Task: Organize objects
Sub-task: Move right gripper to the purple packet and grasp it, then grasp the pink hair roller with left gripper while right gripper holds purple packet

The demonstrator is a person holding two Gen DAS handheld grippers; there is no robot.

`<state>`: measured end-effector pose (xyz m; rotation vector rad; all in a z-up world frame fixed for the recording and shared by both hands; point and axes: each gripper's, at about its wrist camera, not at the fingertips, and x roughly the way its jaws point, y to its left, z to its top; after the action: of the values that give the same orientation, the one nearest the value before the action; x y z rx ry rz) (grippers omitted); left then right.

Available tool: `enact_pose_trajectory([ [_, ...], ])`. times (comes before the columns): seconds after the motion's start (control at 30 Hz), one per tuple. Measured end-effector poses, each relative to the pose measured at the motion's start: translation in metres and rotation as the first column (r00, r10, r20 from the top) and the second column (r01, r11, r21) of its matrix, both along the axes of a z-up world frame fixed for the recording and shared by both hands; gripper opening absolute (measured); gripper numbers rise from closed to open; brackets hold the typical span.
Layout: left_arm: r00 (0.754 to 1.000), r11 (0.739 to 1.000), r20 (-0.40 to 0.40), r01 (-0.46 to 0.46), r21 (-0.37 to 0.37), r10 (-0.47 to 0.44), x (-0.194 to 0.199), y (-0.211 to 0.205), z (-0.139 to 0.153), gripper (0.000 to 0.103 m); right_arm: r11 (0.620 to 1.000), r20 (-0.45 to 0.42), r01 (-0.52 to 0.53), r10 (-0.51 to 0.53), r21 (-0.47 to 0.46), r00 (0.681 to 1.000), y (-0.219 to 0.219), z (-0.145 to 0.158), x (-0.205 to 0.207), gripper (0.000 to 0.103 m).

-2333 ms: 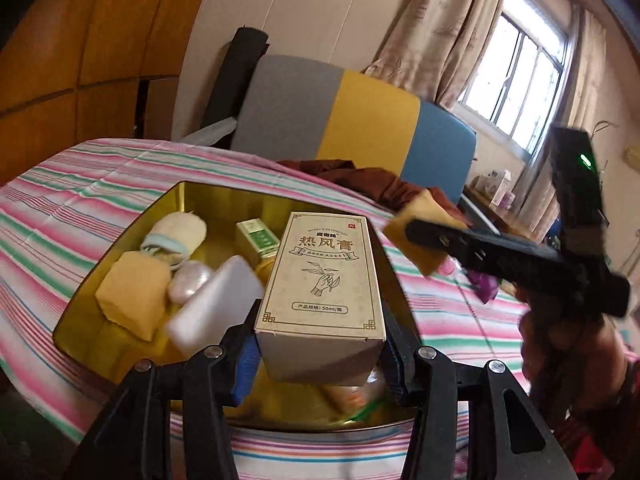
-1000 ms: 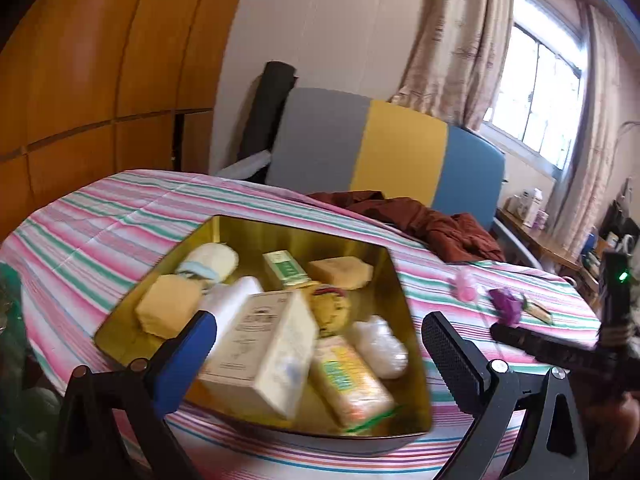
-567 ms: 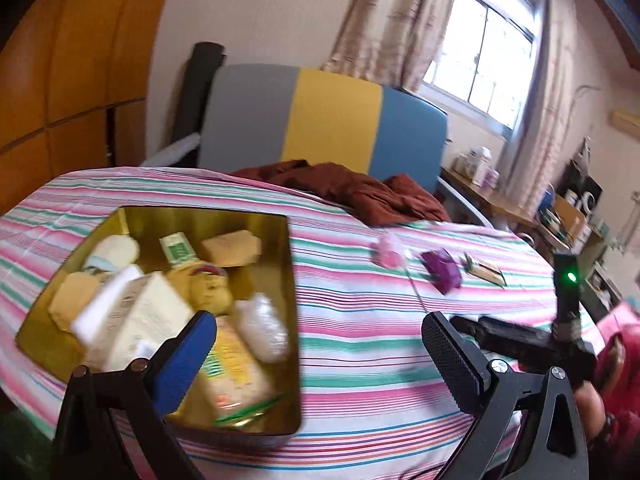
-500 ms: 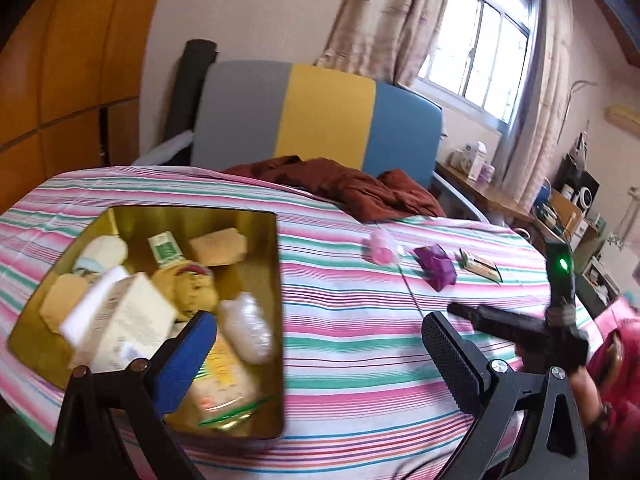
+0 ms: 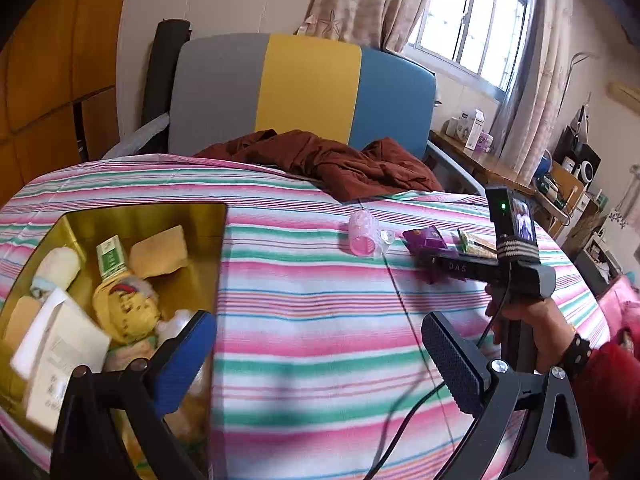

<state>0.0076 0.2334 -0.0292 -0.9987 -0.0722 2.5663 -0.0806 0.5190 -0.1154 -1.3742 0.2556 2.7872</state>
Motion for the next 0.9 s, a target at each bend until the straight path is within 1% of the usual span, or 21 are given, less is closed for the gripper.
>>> enact_pose_trajectory([
  [0.03,1.000,1.000,0.004,-0.001,-0.005,0.001,-0.004,0.004,-0.001,0.103,1.000,-0.008,0.005,-0.005,-0.006,1.000,0.002,0.000,0.002,0.058],
  [0.07,1.000,1.000,0.013,0.000,-0.006,0.000,-0.008,0.008,-0.003,0.103,1.000,-0.015,0.006,-0.007,-0.012,1.000,0.002,0.001,0.002,0.053],
  [0.1,1.000,1.000,0.021,0.002,0.000,-0.002,-0.012,0.011,-0.004,0.103,1.000,-0.019,0.006,-0.006,-0.016,1.000,0.003,0.002,0.004,0.051],
  [0.2,0.999,1.000,0.042,0.001,0.005,-0.001,-0.025,0.024,-0.008,0.103,1.000,-0.027,0.015,-0.015,-0.007,1.000,0.003,0.003,0.010,0.047],
  [0.3,0.998,1.000,0.059,0.005,0.002,-0.005,-0.039,0.039,-0.013,0.103,0.999,-0.034,0.035,-0.035,-0.004,0.999,0.003,0.004,0.023,0.046],
  [0.4,0.997,1.000,0.083,-0.003,0.007,0.003,-0.058,0.054,-0.018,0.103,0.998,-0.046,0.053,-0.053,-0.020,0.997,0.006,0.004,0.040,0.045],
  [0.47,0.996,1.000,0.090,-0.011,0.001,0.010,-0.071,0.064,-0.023,0.103,0.997,-0.080,0.069,-0.072,-0.037,0.994,0.009,0.008,0.051,0.045],
  [0.53,0.995,1.000,0.095,-0.022,-0.019,0.023,-0.088,0.077,-0.027,0.103,0.995,-0.107,0.089,-0.092,-0.036,0.990,0.010,0.011,0.058,0.045],
  [0.7,0.991,0.999,0.133,-0.012,-0.039,0.017,-0.132,0.105,-0.043,0.103,0.991,-0.145,0.125,-0.129,-0.038,0.981,0.013,0.013,0.066,0.045],
  [0.8,0.993,0.997,0.116,-0.006,-0.073,0.014,-0.150,0.120,-0.051,0.103,0.990,-0.155,0.140,-0.144,-0.036,0.977,0.014,0.013,0.069,0.045],
  [0.9,0.998,0.991,0.068,0.014,-0.133,-0.005,-0.157,0.135,-0.056,0.102,0.988,-0.151,0.151,-0.155,-0.039,0.976,0.016,0.011,0.068,0.045],
])
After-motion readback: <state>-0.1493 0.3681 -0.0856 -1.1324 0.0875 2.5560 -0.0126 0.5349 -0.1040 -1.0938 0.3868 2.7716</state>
